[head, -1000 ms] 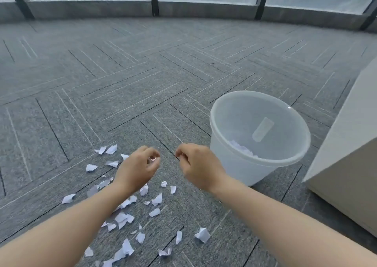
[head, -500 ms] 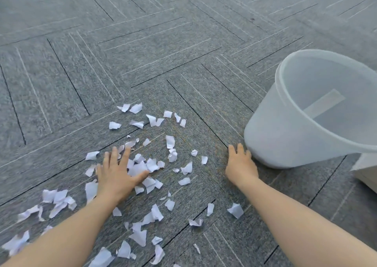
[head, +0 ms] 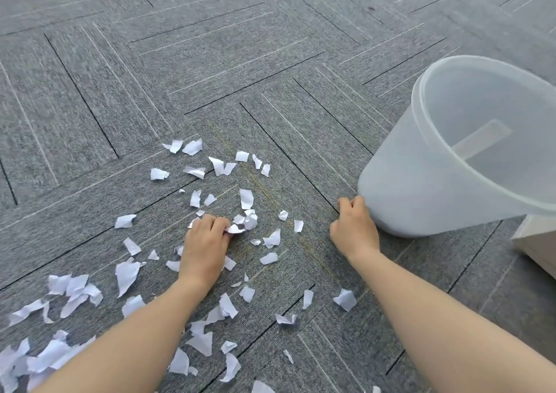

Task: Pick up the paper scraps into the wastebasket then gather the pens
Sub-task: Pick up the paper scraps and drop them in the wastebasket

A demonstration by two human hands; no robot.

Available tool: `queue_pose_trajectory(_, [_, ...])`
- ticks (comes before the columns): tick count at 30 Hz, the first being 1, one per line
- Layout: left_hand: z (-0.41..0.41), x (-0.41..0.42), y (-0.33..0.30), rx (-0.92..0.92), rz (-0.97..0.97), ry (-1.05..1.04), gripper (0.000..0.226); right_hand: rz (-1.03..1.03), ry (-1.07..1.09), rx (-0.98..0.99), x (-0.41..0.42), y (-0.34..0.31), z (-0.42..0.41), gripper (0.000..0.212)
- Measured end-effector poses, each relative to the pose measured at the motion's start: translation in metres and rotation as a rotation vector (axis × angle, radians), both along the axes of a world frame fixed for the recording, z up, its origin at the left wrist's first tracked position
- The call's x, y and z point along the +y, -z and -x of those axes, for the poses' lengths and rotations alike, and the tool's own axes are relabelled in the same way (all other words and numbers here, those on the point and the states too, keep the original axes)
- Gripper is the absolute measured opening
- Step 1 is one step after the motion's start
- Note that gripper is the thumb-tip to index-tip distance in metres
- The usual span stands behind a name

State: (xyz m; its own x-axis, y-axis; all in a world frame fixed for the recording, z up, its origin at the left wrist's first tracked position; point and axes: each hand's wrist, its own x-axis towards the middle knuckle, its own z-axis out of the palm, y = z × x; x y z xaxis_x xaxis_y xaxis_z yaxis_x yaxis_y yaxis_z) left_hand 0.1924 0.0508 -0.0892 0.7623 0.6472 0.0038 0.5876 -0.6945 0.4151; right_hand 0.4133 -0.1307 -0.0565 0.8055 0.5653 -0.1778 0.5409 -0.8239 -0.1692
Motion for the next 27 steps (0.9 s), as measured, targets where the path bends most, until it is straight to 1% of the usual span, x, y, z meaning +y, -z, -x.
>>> queue_pose_trajectory(2, [-0.005,0.002,-0.001,0.009,-0.034,0.025,0.004,0.032,0.011,0.006,-0.002,0.001,-0.001,0.032])
queue_pose_trajectory(5, [-0.012,0.004,-0.005,0.111,-0.073,0.077,0.012,0.012,0.112,0.063,-0.001,0.003,-0.007,0.031])
queue_pose_trajectory(8, [-0.02,0.002,-0.009,0.147,-0.019,0.083,0.018,-0.018,0.128,0.134,0.002,0.004,-0.01,0.02])
queue_pose_trajectory(10, [-0.031,-0.002,-0.014,0.076,0.069,0.078,0.02,-0.021,0.076,0.158,0.001,-0.001,-0.011,0.013])
queue_pose_trajectory(12, [-0.045,-0.002,-0.021,-0.034,0.134,0.049,0.021,-0.073,-0.012,0.21,-0.004,-0.01,-0.006,0.011])
queue_pose_trajectory(14, [-0.059,-0.001,-0.027,-0.058,0.101,0.032,0.018,-0.129,-0.114,0.262,-0.013,-0.018,0.007,0.014])
queue_pose_trajectory(16, [-0.071,0.004,-0.03,-0.004,0.042,0.007,0.015,-0.138,-0.194,0.293,-0.02,-0.022,0.026,0.022])
queue_pose_trajectory(17, [-0.075,0.006,-0.03,0.037,0.036,-0.014,0.019,-0.137,-0.215,0.302,-0.02,-0.021,0.033,0.028])
queue_pose_trajectory(19, [-0.082,0.009,-0.027,0.13,0.051,-0.03,0.038,-0.153,-0.206,0.305,-0.009,-0.014,0.04,0.036])
queue_pose_trajectory(21, [-0.086,0.004,-0.023,0.223,0.038,0.033,0.053,-0.171,-0.135,0.312,0.007,-0.008,0.044,0.04])
queue_pose_trajectory(23, [-0.088,0.0,-0.017,0.279,-0.018,0.1,0.059,-0.201,-0.048,0.342,0.023,-0.002,0.047,0.043])
queue_pose_trajectory(25, [-0.091,0.001,-0.016,0.277,-0.05,0.1,0.052,-0.216,0.006,0.354,0.035,0.001,0.047,0.041])
queue_pose_trajectory(27, [-0.095,0.005,-0.014,0.244,-0.066,0.11,0.036,-0.206,0.023,0.352,0.045,0.002,0.046,0.03])
